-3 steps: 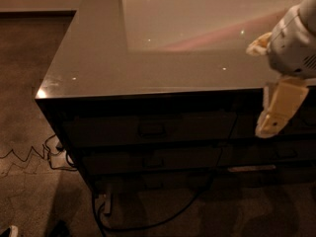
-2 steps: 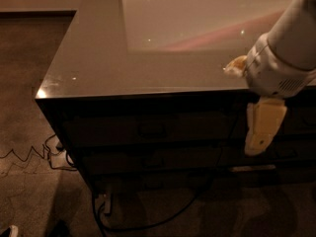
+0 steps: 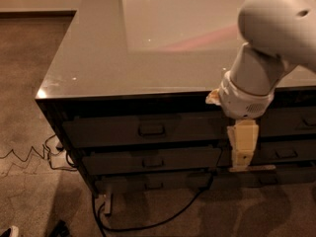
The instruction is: Open top drawer
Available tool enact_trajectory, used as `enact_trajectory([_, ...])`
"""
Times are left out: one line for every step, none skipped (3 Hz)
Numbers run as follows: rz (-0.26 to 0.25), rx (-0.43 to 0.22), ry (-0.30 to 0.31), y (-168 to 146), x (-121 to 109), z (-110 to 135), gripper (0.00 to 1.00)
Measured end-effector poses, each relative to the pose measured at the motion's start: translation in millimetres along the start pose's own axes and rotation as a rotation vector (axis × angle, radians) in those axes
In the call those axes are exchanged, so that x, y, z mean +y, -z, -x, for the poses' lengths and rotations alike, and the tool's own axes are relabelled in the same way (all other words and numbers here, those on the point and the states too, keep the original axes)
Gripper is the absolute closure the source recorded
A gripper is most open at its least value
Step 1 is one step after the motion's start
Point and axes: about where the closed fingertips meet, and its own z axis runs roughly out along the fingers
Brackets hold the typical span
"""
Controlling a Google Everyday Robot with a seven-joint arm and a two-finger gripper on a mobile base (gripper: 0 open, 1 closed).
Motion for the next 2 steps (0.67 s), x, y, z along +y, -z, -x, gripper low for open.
enact_trajectory([0.003,0.001,0.001,-1.9,-0.8,-0.5,0.0])
enact_trajectory([-0.014,0.001,0.032,-6.0,-2.4,8.4,0.0])
